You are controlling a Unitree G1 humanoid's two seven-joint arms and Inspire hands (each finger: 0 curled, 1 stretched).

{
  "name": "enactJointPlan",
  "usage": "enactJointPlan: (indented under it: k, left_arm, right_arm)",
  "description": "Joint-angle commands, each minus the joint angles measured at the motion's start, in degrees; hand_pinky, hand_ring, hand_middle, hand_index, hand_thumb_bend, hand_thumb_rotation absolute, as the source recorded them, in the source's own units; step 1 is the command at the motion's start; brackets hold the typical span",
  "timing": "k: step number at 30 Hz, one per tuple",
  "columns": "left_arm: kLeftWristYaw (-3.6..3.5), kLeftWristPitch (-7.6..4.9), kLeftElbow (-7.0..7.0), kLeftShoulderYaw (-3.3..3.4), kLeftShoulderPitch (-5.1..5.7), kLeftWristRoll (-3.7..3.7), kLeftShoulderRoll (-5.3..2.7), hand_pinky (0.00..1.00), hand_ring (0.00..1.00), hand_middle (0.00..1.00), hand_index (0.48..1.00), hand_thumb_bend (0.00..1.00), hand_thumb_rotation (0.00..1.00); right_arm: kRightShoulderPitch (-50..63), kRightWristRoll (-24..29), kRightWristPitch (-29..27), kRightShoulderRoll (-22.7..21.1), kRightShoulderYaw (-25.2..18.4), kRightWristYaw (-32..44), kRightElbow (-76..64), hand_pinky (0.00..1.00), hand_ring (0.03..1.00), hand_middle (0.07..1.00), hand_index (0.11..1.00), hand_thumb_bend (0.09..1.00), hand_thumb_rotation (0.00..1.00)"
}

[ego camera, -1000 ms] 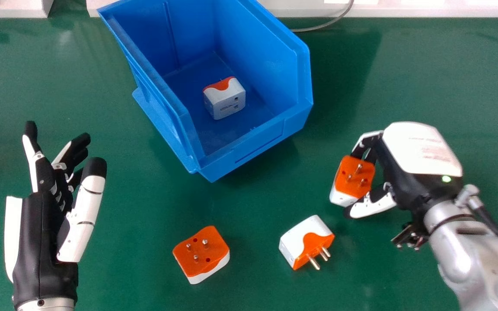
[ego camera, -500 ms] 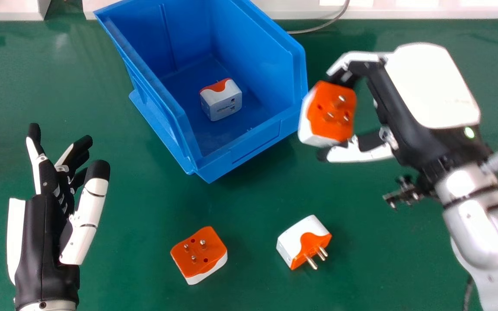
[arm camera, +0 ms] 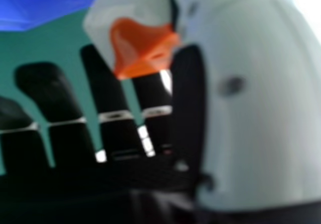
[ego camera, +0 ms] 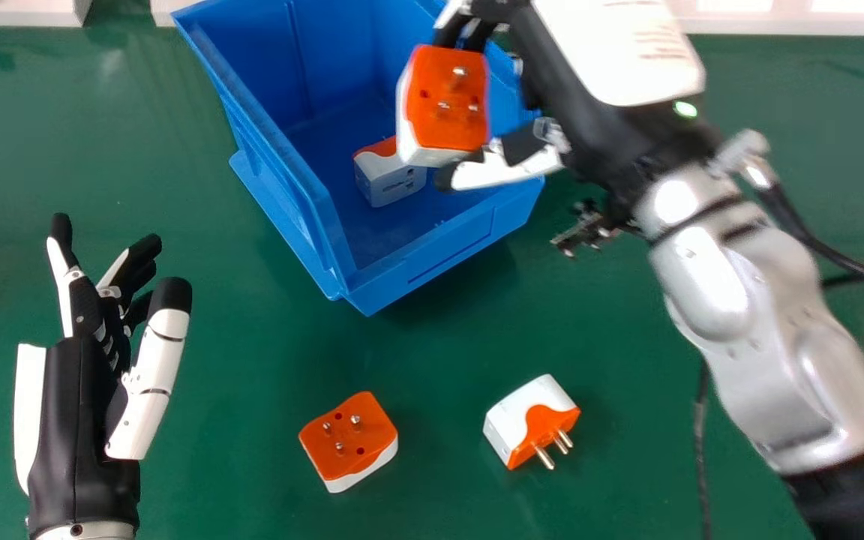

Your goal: Pick all objects and put in blue box

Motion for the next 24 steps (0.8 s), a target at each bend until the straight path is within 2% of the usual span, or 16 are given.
enactJointPlan:
  k: [1, 3, 5, 7, 8, 10, 11, 15, 17, 19, 22, 24]
  left_arm:
    - [0.20, -0.49, -1.32, 0.29, 0.28, -0.02, 0.50, 0.86, 0.90, 0.89, 0.890, 0.56, 0.76]
    - [0.04, -0.69, -1.42, 0.34, 0.34, -0.31, 0.50, 0.84, 0.89, 0.89, 0.888, 0.56, 0.76]
    - [-0.04, -0.74, -1.48, 0.39, 0.32, -0.43, 0.52, 0.84, 0.89, 0.88, 0.885, 0.57, 0.76]
    - [-0.11, -0.07, -1.94, 0.41, 0.53, -0.70, 0.43, 0.84, 0.89, 0.88, 0.883, 0.58, 0.75]
    - [-0.13, 0.18, -2.14, 0.43, 0.64, -0.76, 0.41, 0.85, 0.89, 0.88, 0.883, 0.59, 0.75]
    - [-0.24, -0.03, -2.18, 0.53, 0.75, -0.95, 0.48, 0.85, 0.90, 0.88, 0.890, 0.60, 0.75]
    - [-0.40, -0.05, -2.32, 0.51, 0.87, -1.27, 0.46, 0.86, 0.90, 0.88, 0.891, 0.59, 0.75]
    - [-0.77, 0.28, -3.06, 0.49, 1.55, -1.97, 0.38, 0.87, 0.91, 0.90, 0.902, 0.57, 0.75]
    - [-0.34, 0.45, -3.32, 0.58, 1.79, -1.50, 0.25, 0.86, 0.90, 0.90, 0.903, 0.57, 0.75]
    - [-0.19, 0.26, -3.32, 0.62, 1.91, -1.46, 0.14, 0.86, 0.90, 0.89, 0.896, 0.57, 0.75]
    - [-0.19, 0.29, -3.45, 0.61, 2.15, -1.66, -0.02, 0.86, 0.90, 0.89, 0.892, 0.58, 0.74]
    - [-0.06, 0.91, -3.97, 0.58, 2.53, -1.75, -0.26, 0.86, 0.90, 0.89, 0.889, 0.58, 0.74]
  right_arm:
    - [-4.97, -0.69, -0.31, 1.94, 0.86, -2.28, 2.85, 0.10, 0.151, 0.216, 0.470, 0.482, 0.15]
    - [-7.41, -1.88, 1.15, 3.94, 2.14, -2.78, 6.93, 0.09, 0.144, 0.217, 0.471, 0.483, 0.15]
    - [-9.87, -1.41, 1.31, 5.67, 2.92, -3.01, 11.56, 0.12, 0.178, 0.260, 0.474, 0.484, 0.15]
    - [-12.37, -1.70, 2.59, 7.19, 3.79, -2.84, 15.99, 0.20, 0.285, 0.377, 0.481, 0.483, 0.15]
    - [-13.85, -2.36, 3.46, 7.72, 4.51, -2.60, 18.38, 0.21, 0.308, 0.401, 0.481, 0.483, 0.15]
    - [-16.56, -2.71, 4.02, 8.71, 5.48, -3.30, 23.25, 0.26, 0.376, 0.467, 0.485, 0.481, 0.15]
    - [-17.80, -2.88, 4.26, 9.12, 5.95, -3.83, 25.50, 0.29, 0.410, 0.495, 0.486, 0.480, 0.15]
    - [-22.84, -2.79, 4.68, 11.23, 7.37, -7.15, 35.28, 0.27, 0.378, 0.464, 0.483, 0.482, 0.15]
    - [-25.20, -2.18, 4.86, 12.36, 7.79, -7.71, 39.74, 0.23, 0.335, 0.427, 0.483, 0.484, 0.15]
    - [-27.47, -1.69, 4.98, 13.48, 8.17, -7.78, 43.86, 0.22, 0.316, 0.412, 0.485, 0.485, 0.14]
    - [-30.18, -0.53, 5.15, 15.12, 8.13, -7.89, 49.31, 0.25, 0.365, 0.458, 0.487, 0.488, 0.14]
    - [-31.56, 0.46, 5.78, 16.18, 7.90, -8.20, 52.20, 0.26, 0.377, 0.463, 0.486, 0.491, 0.14]
